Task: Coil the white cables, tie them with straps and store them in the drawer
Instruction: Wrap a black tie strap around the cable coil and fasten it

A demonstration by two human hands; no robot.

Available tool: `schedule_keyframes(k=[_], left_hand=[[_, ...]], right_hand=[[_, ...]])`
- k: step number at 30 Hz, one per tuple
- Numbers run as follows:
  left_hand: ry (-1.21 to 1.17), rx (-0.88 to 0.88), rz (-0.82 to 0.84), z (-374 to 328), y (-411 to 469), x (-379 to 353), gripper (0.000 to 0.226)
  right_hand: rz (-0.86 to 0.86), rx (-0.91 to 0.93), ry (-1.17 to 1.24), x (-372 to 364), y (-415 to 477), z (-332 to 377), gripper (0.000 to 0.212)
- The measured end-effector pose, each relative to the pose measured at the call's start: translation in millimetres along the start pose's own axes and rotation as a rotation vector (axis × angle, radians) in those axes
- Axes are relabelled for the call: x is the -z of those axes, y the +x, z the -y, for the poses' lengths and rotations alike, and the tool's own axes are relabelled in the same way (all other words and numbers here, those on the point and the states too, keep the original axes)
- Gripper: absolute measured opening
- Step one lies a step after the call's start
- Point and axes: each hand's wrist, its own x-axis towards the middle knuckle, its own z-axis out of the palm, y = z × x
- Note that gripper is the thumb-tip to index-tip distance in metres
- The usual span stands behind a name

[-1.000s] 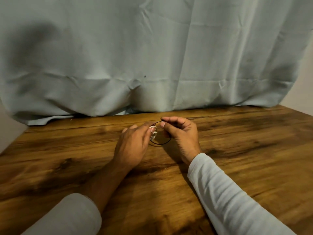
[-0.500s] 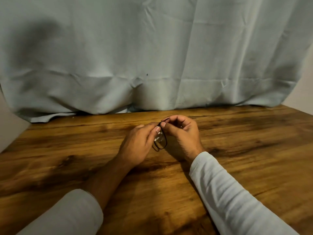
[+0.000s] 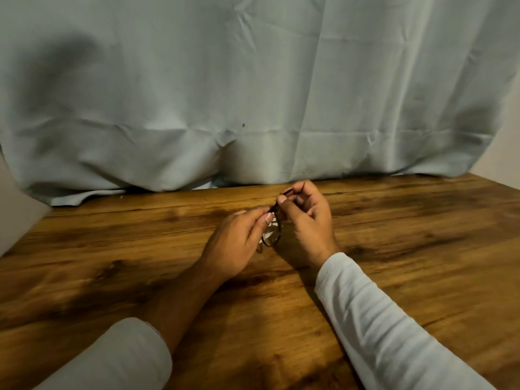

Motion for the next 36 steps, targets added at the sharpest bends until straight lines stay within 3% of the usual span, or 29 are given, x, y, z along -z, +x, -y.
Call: schedule_keyframes(k=[6,19,24,28,31,36], left_hand=[[-0.004,-0.028,-0.017,-5.9,-2.7,0.7,0.045],[-0.028,-0.042,-0.129,-0.7,-1.8,3.1,0.034],[-0.075,0.04,-0.145,1.0,-1.8,6.1,0.028],[-0.246,0.127,-0.168,2.0,-2.0,8.5,0.022],[-0.385,0.185,-0.18,-0.4,-0.3,9.0,0.023],[-0.563,0.285,-0.17,-3.2,1.2,5.9,0.024]], right_hand=[[-0.039,-0.001,-0.152,3.7,3.5,-4.4,0.015],[-0.208,-0.019,-0.026,4.3,6.6,4.3,0.006],[-0.325,0.037,0.109,13.3,12.8,12.0,0.014],[-0.19,-0.055,0.167,14.1,8.2,15.8,0.01],[0.001,-0.132,0.152,3.4,1.4,12.1,0.026],[0.126,-0.104,0.013,-2.1,-4.3,0.3,0.023]])
